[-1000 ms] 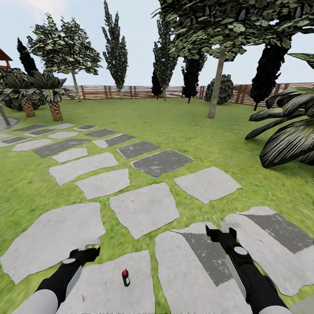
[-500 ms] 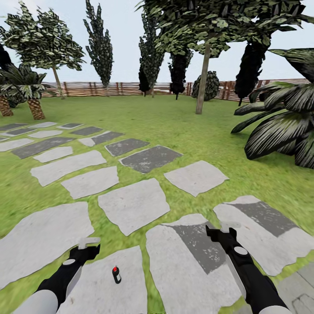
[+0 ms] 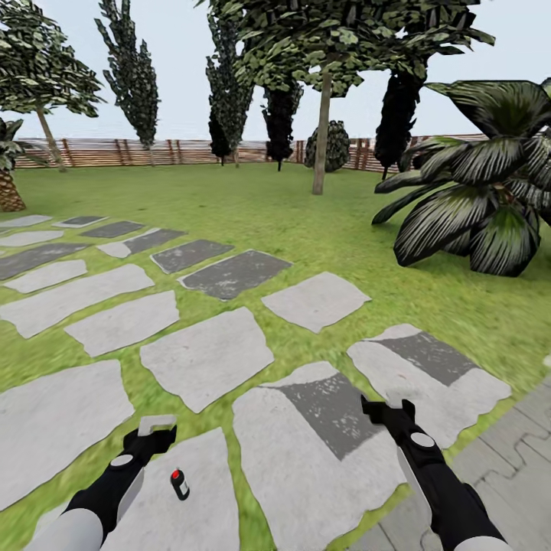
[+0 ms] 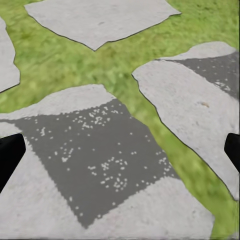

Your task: In the garden, pick up the pesticide atomizer on the floor and spray pesticide onto both trees until each tree trunk is fully covered.

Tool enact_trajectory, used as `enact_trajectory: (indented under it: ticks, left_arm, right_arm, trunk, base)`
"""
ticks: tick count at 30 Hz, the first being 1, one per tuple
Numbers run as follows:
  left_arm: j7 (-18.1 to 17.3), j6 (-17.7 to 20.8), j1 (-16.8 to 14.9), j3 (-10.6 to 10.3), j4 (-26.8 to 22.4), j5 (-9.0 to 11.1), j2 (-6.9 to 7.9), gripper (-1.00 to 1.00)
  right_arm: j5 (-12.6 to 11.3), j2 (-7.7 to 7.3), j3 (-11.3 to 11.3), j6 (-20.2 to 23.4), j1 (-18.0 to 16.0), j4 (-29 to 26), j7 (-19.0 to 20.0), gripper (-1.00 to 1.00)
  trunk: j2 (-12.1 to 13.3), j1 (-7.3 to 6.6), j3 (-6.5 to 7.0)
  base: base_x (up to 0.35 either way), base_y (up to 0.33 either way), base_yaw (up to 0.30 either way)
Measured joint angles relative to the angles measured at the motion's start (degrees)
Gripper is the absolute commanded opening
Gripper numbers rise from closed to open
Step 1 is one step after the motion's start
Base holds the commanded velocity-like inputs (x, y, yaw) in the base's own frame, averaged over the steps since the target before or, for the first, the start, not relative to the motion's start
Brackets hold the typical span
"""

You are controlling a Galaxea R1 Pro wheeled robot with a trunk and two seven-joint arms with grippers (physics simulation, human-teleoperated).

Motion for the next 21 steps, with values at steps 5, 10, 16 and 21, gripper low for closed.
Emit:
enact_trajectory:
  ticks: [5,10,16,21]
  left_arm:
    - [0.00,-1.43,0.01,-0.01,0.75,0.05,0.02,1.00]
    - [0.00,-3.31,0.01,0.06,1.64,0.22,0.12,1.00]
    - [0.00,-3.79,0.03,0.07,1.76,0.25,0.26,1.00]
    - [0.00,-3.90,0.07,0.07,1.75,0.29,0.26,1.00]
  right_arm:
    - [0.04,0.00,0.07,0.03,0.00,-0.05,-0.01,1.00]
    - [0.15,0.00,0.12,0.03,0.06,0.01,0.06,1.00]
    - [0.17,0.00,0.10,0.00,0.08,0.00,0.04,1.00]
    - [0.12,0.00,0.10,0.00,0.08,-0.09,0.07,1.00]
  trunk:
    - [-2.01,1.10,-1.03]
    - [-4.01,2.20,-1.95]
    - [-4.88,2.75,-3.19]
    - [-4.95,2.88,-4.30]
  base:
    - [0.000,0.000,-0.091]
    - [0.000,0.000,-0.010]
    - [0.000,0.000,0.000]
    - [0.000,0.000,0.000]
